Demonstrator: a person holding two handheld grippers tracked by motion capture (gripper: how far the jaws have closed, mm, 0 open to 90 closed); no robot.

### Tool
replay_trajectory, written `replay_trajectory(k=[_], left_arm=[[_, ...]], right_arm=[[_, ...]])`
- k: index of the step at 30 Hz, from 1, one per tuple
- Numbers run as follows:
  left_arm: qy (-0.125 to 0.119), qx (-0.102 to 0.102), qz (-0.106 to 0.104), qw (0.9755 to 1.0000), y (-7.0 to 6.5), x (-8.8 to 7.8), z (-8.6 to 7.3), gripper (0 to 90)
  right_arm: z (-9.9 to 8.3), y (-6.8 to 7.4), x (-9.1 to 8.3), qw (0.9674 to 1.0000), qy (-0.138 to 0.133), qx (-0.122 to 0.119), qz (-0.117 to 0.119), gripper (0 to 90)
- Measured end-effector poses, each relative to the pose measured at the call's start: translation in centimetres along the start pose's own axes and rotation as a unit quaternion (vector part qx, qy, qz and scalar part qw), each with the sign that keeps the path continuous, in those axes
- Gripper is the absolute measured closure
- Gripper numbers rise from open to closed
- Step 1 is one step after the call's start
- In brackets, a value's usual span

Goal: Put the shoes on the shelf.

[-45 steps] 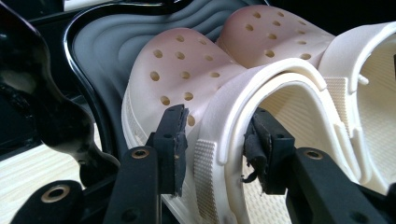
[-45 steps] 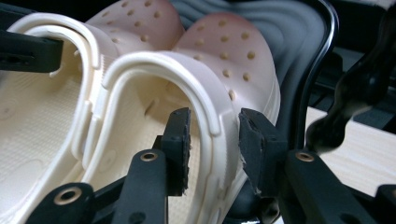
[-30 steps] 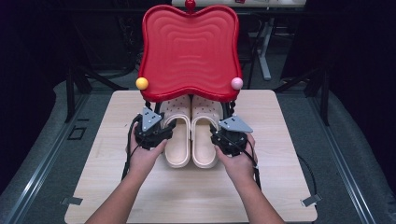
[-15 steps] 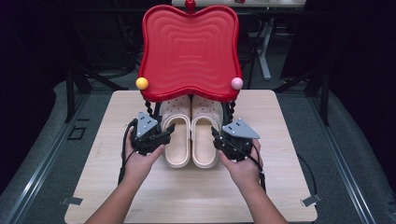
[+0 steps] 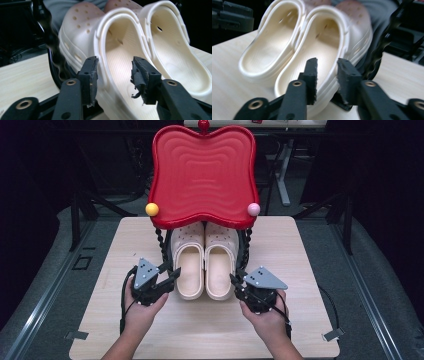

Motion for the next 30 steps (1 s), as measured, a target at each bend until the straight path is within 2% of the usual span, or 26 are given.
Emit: replay_trajectory(k=[2,3,5,8,11,15,20,23,30], left_arm=[[0.008,-0.005,-0.002,1.0,-0.1,-0.6,-0.8,62.3],[0.01,-0.009,-0.003,0.9999,-0.1,-0.8,-1.1,67.1],[0.012,-0.011,-0.006,0.9999,-0.3,-1.3,-1.6,70.7],[0.013,-0.002,-0.004,0.9999,-0.6,-2.0,-2.4,74.8],[0.018,0.0,-0.013,0.9998,-1.2,-2.3,-3.1,81.7],[0.032,0.014,-0.027,0.999,-2.2,-2.5,-4.5,88.5],[0.034,0.015,-0.031,0.9988,-2.8,-2.5,-5.9,90.0],[0.046,0.011,-0.035,0.9982,-3.1,-2.5,-6.7,90.0],[0.059,0.01,-0.051,0.9969,-4.1,-2.3,-7.6,90.0]], right_arm=[[-0.7,0.4,-0.1,0.9999,0.01,-0.001,0.006,76.0],[-1.6,1.1,-0.3,0.9996,0.022,-0.004,0.016,80.6],[-1.9,1.4,-0.4,0.9994,0.025,-0.005,0.022,82.5],[-3.0,2.3,-0.6,0.9986,0.037,-0.009,0.036,86.2],[-3.8,3.1,-0.5,0.9978,0.046,-0.029,0.039,88.4],[-4.7,3.9,-0.3,0.9964,0.059,-0.037,0.047,89.9],[-5.9,4.4,0.2,0.9954,0.07,-0.023,0.061,90.0],[-6.4,4.4,0.4,0.995,0.076,-0.023,0.061,90.0],[-8.0,4.4,1.2,0.9937,0.094,-0.01,0.06,90.0]])
Point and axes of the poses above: each handheld gripper's, and its own axes: x roughly forward along the jaws, z roughly out of its top, y roughly to its left, the point moved 9 cm from there along x, roughly forward along the jaws, and after that the axes turned 6 degrees about z, right-handed, at the moved point
